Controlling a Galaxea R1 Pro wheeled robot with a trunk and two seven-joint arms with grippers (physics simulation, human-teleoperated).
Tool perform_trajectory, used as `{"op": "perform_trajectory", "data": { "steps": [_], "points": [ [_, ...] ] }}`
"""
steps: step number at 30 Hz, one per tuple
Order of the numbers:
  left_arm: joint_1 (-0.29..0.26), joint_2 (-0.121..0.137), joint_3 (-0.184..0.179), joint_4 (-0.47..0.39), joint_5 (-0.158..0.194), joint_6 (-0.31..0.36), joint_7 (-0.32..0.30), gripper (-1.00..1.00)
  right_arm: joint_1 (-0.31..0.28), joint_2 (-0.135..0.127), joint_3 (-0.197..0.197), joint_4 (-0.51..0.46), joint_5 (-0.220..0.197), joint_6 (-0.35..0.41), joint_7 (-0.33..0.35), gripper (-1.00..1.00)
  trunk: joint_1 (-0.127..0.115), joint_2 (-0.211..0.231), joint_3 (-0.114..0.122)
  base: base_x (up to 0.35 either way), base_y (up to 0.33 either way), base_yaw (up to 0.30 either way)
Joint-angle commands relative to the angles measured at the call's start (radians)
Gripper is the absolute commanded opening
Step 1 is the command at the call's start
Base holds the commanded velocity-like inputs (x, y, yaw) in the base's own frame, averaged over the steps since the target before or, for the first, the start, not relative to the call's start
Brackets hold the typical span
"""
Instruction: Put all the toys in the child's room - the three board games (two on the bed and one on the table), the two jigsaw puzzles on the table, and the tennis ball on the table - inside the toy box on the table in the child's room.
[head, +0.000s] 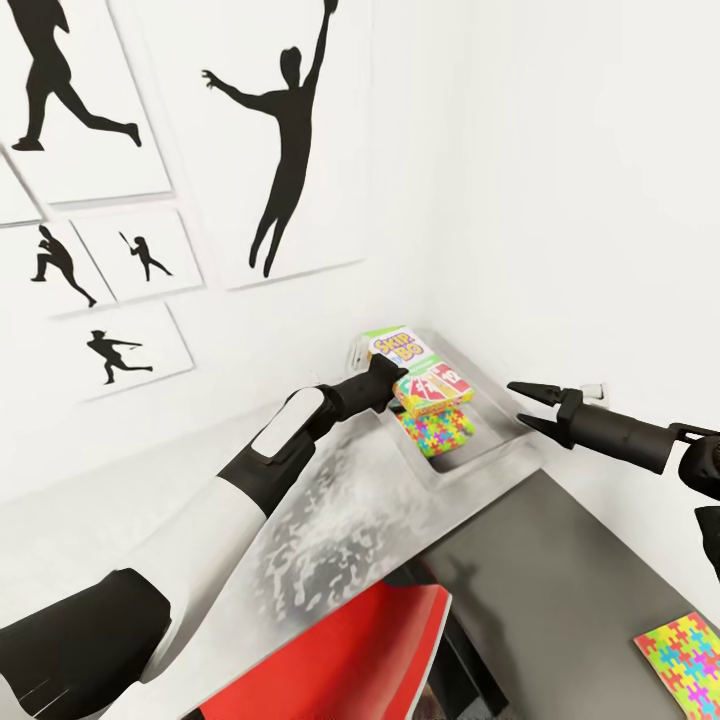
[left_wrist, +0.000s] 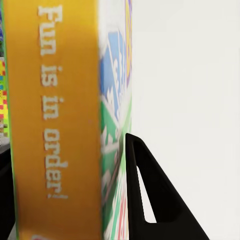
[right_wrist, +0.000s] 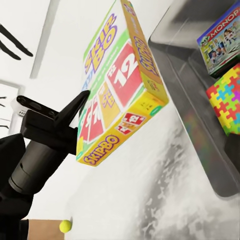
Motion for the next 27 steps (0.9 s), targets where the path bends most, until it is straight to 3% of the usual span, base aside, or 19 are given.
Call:
{"op": "perform_trajectory", "data": {
  "steps": [1, 27],
  "points": [
    [-0.001, 0.000, 0.000, -0.002, 0.010, -0.001, 0.007, -1.00, -0.001, 0.000, -0.001, -0.001, -0.010, 0.003, -0.010, 1.00, 0.001, -0.002, -0.004, 0.000, 0.000, 0.000],
    [-0.048, 0.000, -0.003, -0.005, 0.009, -0.002, 0.008, -1.00, 0.005, 0.000, 0.012, -0.001, -0.010, 0.003, -0.007, 1.00, 0.001, -0.002, -0.046, 0.000, 0.000, 0.000]
  ]
}}
